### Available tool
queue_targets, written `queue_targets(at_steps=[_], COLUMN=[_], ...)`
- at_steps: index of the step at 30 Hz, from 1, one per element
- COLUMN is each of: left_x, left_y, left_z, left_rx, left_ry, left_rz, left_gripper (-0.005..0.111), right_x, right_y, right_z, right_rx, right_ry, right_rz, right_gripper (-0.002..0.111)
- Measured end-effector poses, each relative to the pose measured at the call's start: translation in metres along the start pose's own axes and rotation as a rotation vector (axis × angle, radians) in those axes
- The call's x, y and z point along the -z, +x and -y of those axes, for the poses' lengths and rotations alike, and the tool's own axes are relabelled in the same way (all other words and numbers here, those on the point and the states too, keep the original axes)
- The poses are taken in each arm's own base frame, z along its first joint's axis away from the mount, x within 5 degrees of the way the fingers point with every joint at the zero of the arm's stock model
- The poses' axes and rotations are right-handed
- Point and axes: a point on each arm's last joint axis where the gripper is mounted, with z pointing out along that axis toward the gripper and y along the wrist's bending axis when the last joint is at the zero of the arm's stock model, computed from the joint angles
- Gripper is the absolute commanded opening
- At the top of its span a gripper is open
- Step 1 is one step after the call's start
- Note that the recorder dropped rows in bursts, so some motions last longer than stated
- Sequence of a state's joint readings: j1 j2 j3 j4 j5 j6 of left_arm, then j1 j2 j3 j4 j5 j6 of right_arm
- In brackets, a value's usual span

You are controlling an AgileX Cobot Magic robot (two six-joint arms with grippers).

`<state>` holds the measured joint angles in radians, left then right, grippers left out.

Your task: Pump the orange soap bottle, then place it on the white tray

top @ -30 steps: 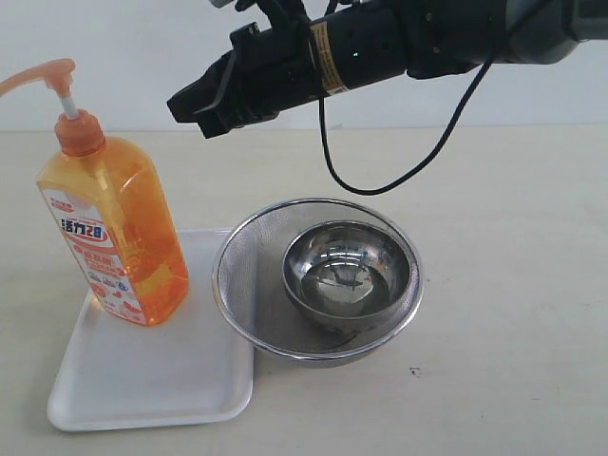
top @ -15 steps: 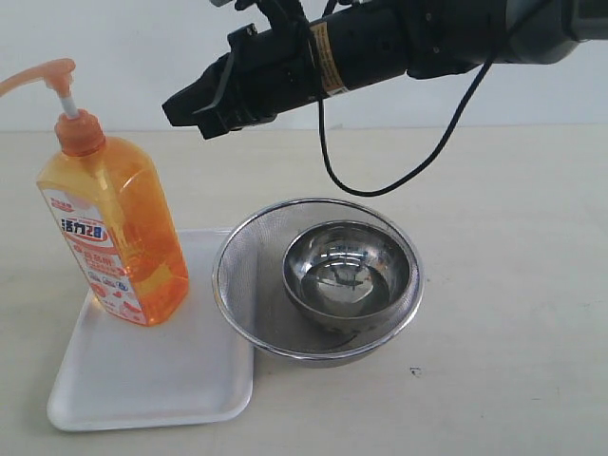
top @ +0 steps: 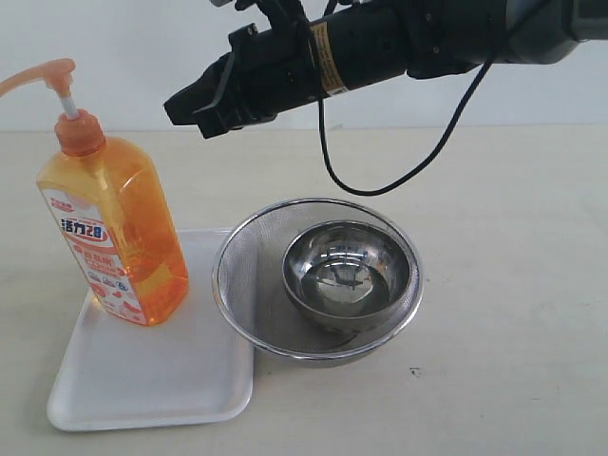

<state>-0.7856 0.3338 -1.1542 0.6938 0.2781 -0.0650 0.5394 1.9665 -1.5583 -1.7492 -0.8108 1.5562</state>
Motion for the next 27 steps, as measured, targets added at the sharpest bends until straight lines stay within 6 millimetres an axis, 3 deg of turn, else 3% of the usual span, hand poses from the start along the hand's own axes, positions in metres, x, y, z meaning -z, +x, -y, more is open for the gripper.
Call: queue_targets(at_steps=[3,7,10,13,16,20,27], left_x=[0.013,0.026,0.024,0.015,-0.003,-0.037,-0.1], left_y=[-0.012,-0.016,-0.01,0.003,0.012,0.016,0.033], left_z=[-0.036,-0.069,-0.077,-0.074,-0.058,-0.019,0.048], left_rx=[0.118,0.16,0.158,0.171,0.128,-0.035,-0.325], left_ry=[-0.203,-0.398,-0.345,-0.183,0.015,0.243,0.373], left_rz=[-0.094,-0.109,-0.104,-0.132,-0.163,-0.172,-0.221], left_gripper=[0.005,0.005,0.005,0.005,0.005,0.005,0.005], right_x=[0.0,0.0,0.0,0.0,0.0,0.0,0.0], right_y=[0.0,0.0,0.0,0.0,0.0,0.0,0.0], right_z=[0.001,0.001,0.002,0.002,0.002,0.002,0.0], right_rx=[0.005,0.01,0.01,0.01,0.01,0.01,0.001], right_ry=[0.007,0.013,0.022,0.026,0.026,0.026,-0.002], right_rz=[0.0,0.0,0.0,-0.001,-0.001,-0.001,0.0], right_gripper=[0.0,0.0,0.0,0.0,0.0,0.0,0.0])
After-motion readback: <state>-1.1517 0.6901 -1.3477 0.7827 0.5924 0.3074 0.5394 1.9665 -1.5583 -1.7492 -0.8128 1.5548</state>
